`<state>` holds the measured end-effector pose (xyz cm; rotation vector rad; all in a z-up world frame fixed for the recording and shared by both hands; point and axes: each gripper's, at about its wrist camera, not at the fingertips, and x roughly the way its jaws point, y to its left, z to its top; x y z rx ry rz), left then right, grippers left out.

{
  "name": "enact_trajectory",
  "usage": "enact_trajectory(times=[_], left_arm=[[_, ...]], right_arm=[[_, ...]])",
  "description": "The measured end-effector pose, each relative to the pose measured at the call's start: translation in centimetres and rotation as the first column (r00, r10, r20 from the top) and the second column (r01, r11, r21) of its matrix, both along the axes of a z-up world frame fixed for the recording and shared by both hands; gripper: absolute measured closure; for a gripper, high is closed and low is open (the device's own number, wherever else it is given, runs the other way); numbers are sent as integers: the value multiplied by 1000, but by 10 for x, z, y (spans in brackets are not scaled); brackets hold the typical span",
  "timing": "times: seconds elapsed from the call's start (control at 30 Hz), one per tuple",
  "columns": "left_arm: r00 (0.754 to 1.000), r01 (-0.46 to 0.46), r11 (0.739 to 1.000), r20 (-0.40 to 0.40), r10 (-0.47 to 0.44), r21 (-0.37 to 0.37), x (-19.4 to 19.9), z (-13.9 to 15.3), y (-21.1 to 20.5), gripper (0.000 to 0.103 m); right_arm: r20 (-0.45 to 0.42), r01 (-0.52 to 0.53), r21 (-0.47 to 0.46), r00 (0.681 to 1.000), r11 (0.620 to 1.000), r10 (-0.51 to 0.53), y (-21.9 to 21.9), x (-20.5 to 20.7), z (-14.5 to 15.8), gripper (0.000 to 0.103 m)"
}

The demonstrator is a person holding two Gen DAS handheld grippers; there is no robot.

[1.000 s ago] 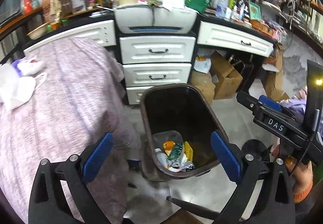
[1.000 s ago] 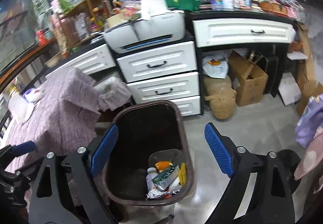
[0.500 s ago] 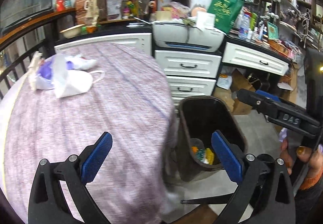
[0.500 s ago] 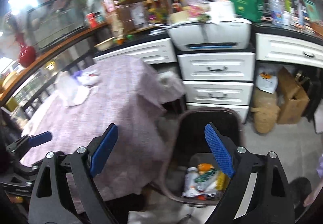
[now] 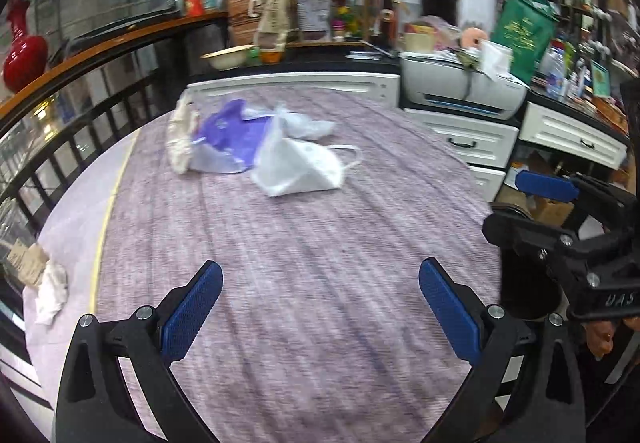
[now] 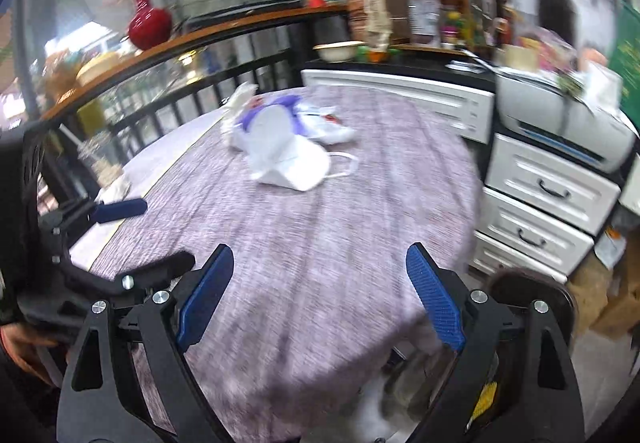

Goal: Collect trash
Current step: 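Move both tools back toward the table, then grasp the white face mask with the right tool while the left tool grasps the white-red plastic bag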

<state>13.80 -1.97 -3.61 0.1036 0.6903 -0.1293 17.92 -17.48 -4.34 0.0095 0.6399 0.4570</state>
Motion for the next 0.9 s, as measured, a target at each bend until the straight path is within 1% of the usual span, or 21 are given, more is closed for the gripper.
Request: enact_trajectory(times=[0.17,0.33,0.4,0.5,0.57,0.67,0.73,0.8,0.83,0.87,0.9], left_arm=[[996,-84,996,-11,84,-10,10,2,47,6],[987,-154,987,-48,152,-39,30,-3,84,6],[983,-179,983,-55,177,-48,39,-4,97,6],[978,-198,978,-80,193,-70,52,-8,110,6],[973,-212,974,-105,203,-83,64,-12,118,6],[970,-224,970,-119,212,-97,77,-15,126,6],[969,-228,968,-125,215,-102,84,-16,131,6],[967,-231,968,-133,216,-103,91,-17,134,6],[967,-230,968,-138,215,-102,94,-18,135,6],[966,-229,968,-144,213,-101,98,-19,137,6],[966,-229,968,-147,213,-101,101,-19,138,6]], right_arm=[[-22,-68,-1,997,998,68,36,18,2,16],[-40,-108,-19,993,994,107,66,35,4,16],[-51,-113,-14,992,993,112,74,45,5,16],[-63,-120,-31,991,992,117,88,61,3,16],[-46,-99,-69,994,993,96,96,76,0,16],[-32,-72,-93,997,993,69,100,100,-4,16],[-41,-79,-97,996,992,75,105,115,-7,19],[-60,-94,-98,994,991,89,110,126,-10,30],[-69,-104,-103,993,989,97,115,131,-12,31],[-70,-110,-108,992,988,103,119,134,-13,35],[-72,-119,-115,991,986,111,123,138,-14,42]])
